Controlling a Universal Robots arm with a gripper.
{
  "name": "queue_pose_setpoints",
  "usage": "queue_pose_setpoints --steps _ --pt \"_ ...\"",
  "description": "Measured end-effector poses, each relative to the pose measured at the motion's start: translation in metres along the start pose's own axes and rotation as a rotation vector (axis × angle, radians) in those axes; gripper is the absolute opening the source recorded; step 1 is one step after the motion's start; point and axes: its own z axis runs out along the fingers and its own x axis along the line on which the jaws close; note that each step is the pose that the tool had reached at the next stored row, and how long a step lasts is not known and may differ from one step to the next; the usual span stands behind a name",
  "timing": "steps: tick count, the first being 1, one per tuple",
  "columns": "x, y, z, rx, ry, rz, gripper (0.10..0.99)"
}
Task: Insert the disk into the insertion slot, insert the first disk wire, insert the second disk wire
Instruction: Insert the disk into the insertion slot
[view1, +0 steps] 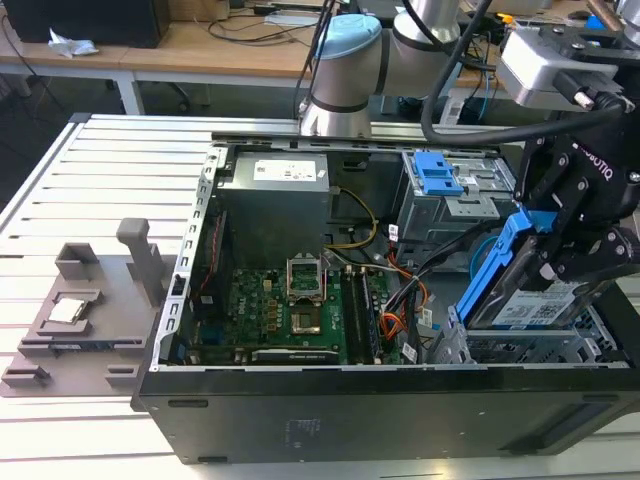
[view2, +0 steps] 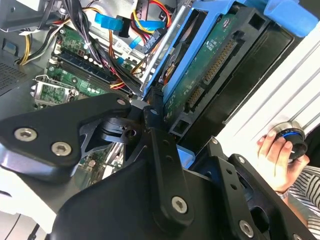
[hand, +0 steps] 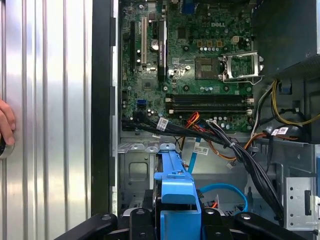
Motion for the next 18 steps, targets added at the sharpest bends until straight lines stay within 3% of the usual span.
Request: queue_pose_setpoints --steps 18 --pt "-0.0001 -0.0008 0.0197 0.0 0.0 0.0 0.365"
